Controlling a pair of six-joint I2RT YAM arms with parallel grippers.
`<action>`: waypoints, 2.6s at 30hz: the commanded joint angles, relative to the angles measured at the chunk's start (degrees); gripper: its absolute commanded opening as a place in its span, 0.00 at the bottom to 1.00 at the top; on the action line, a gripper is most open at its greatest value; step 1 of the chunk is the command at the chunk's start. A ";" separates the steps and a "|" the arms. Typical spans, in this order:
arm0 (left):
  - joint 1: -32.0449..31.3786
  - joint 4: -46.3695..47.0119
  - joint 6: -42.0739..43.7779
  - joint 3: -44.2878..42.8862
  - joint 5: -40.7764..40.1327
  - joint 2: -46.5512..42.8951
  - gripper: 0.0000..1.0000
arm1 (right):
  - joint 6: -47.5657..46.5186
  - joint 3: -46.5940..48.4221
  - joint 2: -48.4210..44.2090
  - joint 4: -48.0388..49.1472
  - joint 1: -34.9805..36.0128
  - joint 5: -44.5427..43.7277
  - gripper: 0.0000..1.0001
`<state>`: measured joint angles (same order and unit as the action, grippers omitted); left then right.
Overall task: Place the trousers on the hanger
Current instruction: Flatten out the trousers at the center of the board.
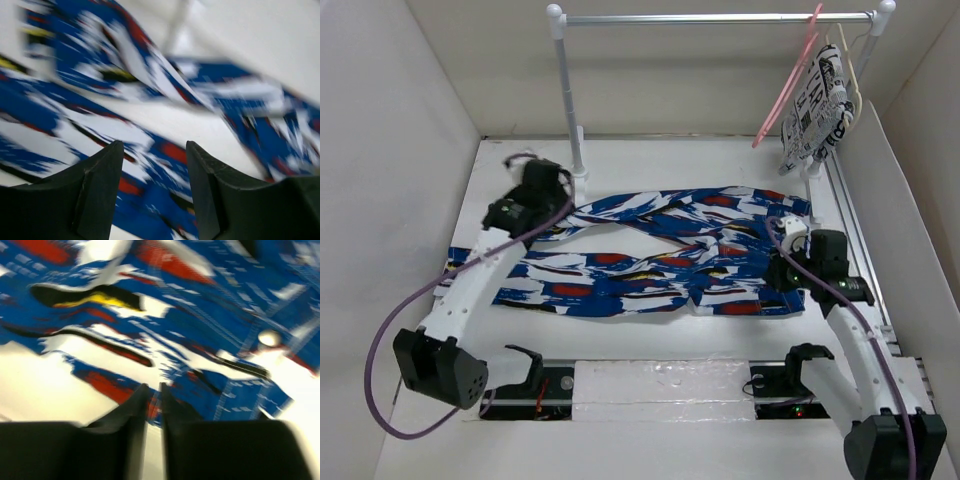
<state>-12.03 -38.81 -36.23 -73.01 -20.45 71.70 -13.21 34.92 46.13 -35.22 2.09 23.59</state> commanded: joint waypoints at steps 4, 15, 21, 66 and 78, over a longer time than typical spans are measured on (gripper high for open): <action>-24.85 8.57 -6.83 9.64 8.06 1.94 0.48 | 3.46 4.46 -2.19 -4.68 -10.07 -5.66 0.00; -43.77 17.00 -7.19 17.97 5.68 0.47 0.50 | 6.70 0.78 3.26 -6.70 -25.02 -10.93 0.76; -44.39 18.68 -6.31 21.94 6.03 -5.34 0.50 | 13.03 -6.17 3.44 -2.41 -25.03 -12.78 0.75; -25.60 18.67 1.42 30.55 13.22 -11.85 0.35 | 19.08 6.06 1.16 -0.22 8.01 -19.90 0.23; -35.17 27.64 -12.35 32.23 21.85 2.82 0.13 | 21.13 5.70 30.32 19.53 49.50 -27.57 0.00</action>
<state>-46.96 -13.85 -43.27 -40.25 -0.08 70.81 9.23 39.07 73.30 -25.08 51.05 -3.53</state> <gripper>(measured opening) 0.132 0.010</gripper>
